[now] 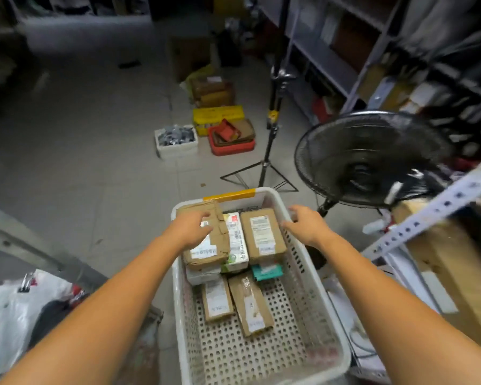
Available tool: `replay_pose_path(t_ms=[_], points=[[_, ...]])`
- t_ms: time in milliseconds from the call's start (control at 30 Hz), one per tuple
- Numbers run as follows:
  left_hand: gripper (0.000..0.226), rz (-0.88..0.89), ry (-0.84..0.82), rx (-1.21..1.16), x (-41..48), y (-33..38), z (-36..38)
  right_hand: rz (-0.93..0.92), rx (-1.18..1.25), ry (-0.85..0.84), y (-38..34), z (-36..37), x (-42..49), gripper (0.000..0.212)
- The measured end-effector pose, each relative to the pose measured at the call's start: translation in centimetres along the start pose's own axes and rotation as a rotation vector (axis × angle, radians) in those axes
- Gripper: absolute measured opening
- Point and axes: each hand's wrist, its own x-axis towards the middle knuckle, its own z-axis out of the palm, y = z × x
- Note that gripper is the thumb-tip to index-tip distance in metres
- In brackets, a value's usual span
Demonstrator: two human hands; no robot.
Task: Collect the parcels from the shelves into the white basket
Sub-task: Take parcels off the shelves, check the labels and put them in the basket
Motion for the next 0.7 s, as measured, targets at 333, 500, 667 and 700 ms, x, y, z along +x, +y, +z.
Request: replay_pose_path(t_ms=[333,500,667,700], points=[[0.046,0.28,0.126,0.166,-14.0,16.4,-6.1,0.03,0.063,0.296,5.1,-11.5,-19.3,0.053],[0.042,0.38,0.273,0.208,-24.3,23.8,-4.5,-0.046,0.04,0.407,8.5,-14.8,-31.3,0.049],[0.04,0.514,0.268,0.284,-33.0,32.1,-0.8,-0.033,0.057,0.466,15.1,-18.3,-43.6,0.052],[0.041,0.552,0.253,0.292,-34.4,34.4,0.0,-0.005,0.05,0.492,17.1,-19.3,-46.2,0.053]])
